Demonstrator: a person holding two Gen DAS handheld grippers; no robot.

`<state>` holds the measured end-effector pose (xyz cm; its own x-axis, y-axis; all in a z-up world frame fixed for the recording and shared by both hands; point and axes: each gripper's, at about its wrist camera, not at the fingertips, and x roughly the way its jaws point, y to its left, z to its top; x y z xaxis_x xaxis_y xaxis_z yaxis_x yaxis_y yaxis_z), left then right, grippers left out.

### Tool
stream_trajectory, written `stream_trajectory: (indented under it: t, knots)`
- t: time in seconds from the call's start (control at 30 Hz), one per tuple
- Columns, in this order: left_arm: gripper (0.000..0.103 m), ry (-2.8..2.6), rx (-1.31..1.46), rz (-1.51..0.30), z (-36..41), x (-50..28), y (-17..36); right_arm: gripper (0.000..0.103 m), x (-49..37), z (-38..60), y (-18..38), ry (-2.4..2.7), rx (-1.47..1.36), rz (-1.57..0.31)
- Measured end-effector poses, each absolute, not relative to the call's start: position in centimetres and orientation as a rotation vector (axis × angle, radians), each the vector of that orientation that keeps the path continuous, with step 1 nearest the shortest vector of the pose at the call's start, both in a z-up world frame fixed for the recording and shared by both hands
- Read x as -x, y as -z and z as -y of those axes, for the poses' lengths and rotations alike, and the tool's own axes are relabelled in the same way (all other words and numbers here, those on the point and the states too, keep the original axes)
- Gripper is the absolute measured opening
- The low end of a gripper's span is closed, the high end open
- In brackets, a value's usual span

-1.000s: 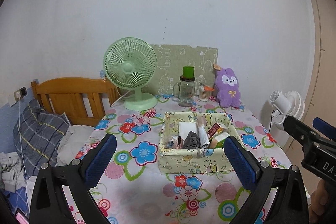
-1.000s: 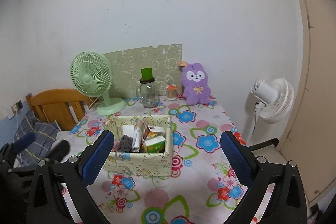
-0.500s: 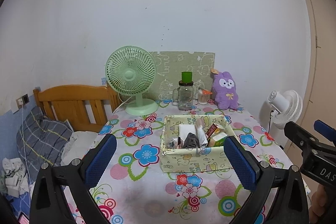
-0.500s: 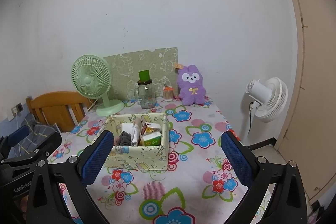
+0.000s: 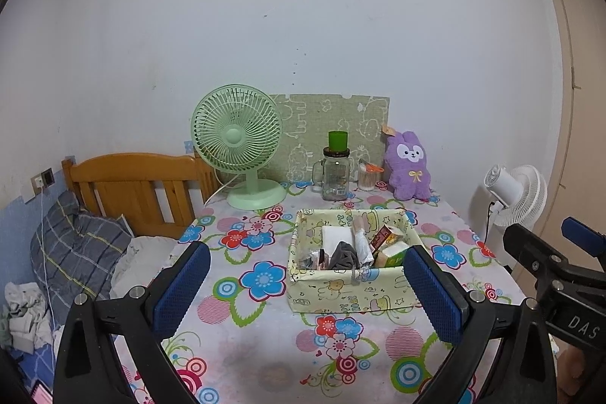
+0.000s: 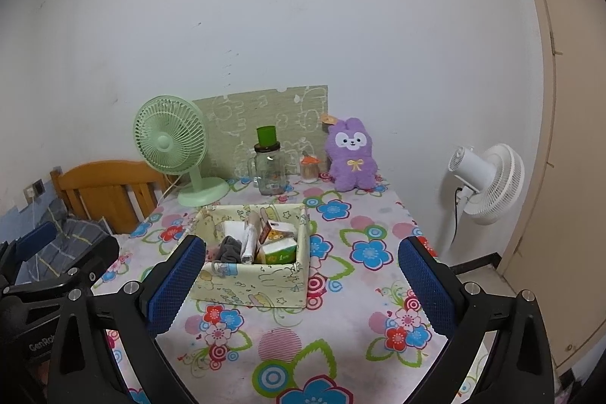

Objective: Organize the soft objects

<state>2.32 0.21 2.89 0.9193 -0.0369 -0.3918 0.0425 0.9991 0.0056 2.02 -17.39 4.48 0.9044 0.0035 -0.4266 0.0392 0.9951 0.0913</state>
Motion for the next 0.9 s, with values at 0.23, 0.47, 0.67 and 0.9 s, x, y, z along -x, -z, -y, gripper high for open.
stream_trajectory:
  t: [0.23, 0.47, 0.67, 0.9]
  knots:
    - [0.103, 0.039, -0.011, -0.401, -0.38, -2.25, -2.88, 0.103, -1.87, 17.17, -4.6, 0.009, -0.091, -0.437]
    - [0.103, 0.039, -0.011, -0.402, -0.39, -2.25, -2.85, 0.103, -1.85, 17.11, -4.58, 0.011, -0.091, -0.437]
    - [0.103, 0.041, -0.01, -0.402, -0.44, -2.24, -2.9, 0.103, -1.78, 17.13, -4.59, 0.013, -0.089, -0.44]
    - [0.103, 0.043, -0.01, -0.402, -0.4, -2.25, -3.03, 0.103, -1.87, 17.31, -4.49, 0.019, -0.091, -0.442]
